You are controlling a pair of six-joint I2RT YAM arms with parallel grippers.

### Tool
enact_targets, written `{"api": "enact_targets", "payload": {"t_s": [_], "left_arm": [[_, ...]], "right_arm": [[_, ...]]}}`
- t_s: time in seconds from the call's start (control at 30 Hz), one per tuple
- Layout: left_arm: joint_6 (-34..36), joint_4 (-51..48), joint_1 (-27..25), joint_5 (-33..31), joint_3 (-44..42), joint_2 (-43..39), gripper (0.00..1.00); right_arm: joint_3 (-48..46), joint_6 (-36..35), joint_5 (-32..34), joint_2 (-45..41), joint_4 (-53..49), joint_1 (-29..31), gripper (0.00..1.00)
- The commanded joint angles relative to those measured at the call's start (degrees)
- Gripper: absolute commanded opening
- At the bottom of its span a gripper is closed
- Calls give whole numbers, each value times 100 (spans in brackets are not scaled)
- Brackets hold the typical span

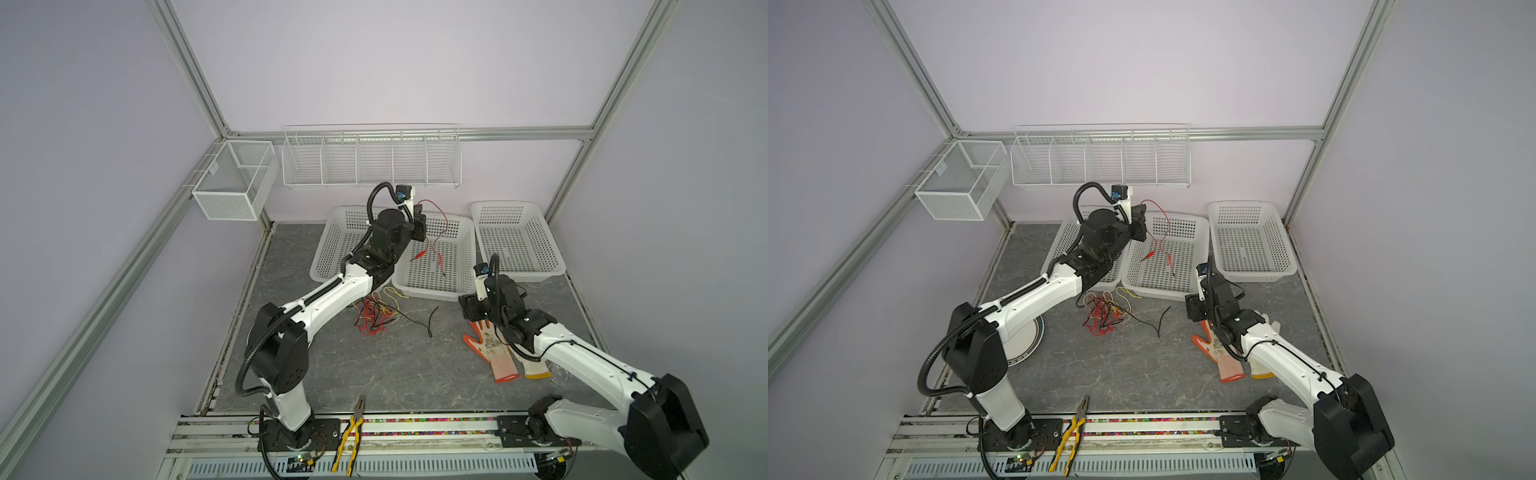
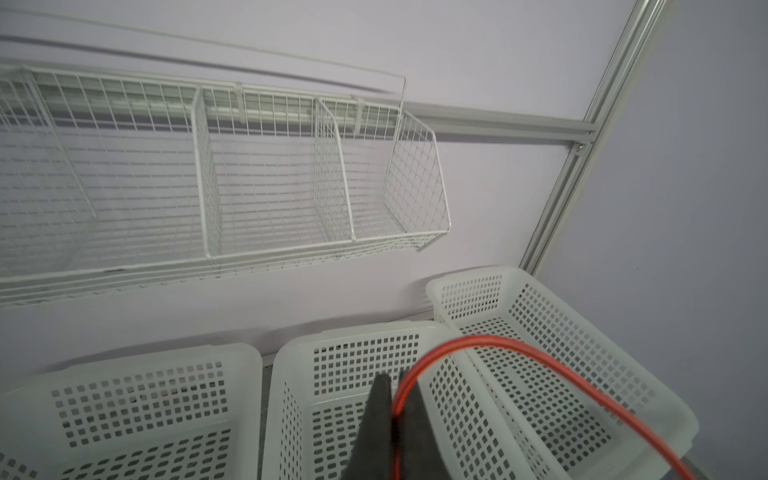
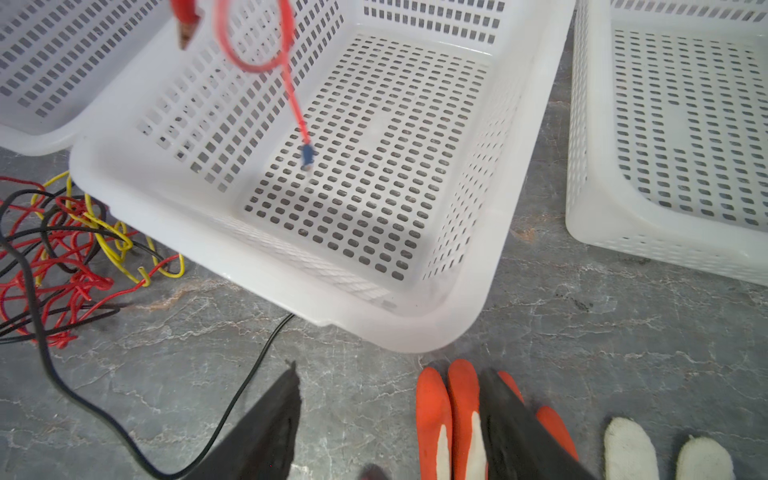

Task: Untangle the cables
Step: 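Drop the red wire into the middle basket while the right gripper nears the bundle, then grasp the black wire in the bundle with the right gripper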

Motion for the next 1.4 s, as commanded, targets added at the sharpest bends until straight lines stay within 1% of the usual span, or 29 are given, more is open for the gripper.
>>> {"api": "enact_targets", "payload": {"t_s": [0.0,0.13,0.27,0.47,0.57,0.6,0.63,0.7,0.87,1.07,1.2,1.23,1.37], "left_arm": [[-152,-445,-23,26,470,401,0],[-163,-666,-23,-51,511,743,0],[-239,-991,-23,-118,549,967,0],[-244,-1211,-23,-99,483,1022,35],[-216,-1229,-23,-49,465,928,54],[-192,-1229,-23,-23,456,886,64],[-168,-1221,-23,4,436,826,79],[-148,-1171,-23,18,358,699,100],[-145,-869,-23,-5,-120,133,99],[-299,-736,-23,-127,-950,-784,99],[-397,-682,-23,-389,-1648,-1435,99],[-417,-672,-23,-452,-1844,-1599,99],[-523,-582,-18,-683,-2622,-2245,99]], "right_arm": [[-161,2,-138,-248,240,-10,70],[-202,-76,-219,-408,252,-14,72],[-167,-159,-438,-427,304,-14,73],[-71,-248,-985,-289,490,39,73],[71,-344,-1014,-133,428,144,72],[113,-372,-1025,-80,413,176,72],[140,-403,-1060,-40,417,215,72],[194,-480,-1294,28,462,271,71],[392,-704,-1769,340,632,589,69],[785,-786,-2151,1053,843,925,67],[1011,-781,-2308,1597,982,1103,67],[1222,-783,-2329,1739,1000,1133,67],[1407,-746,-2505,2149,1034,1165,66]]}}
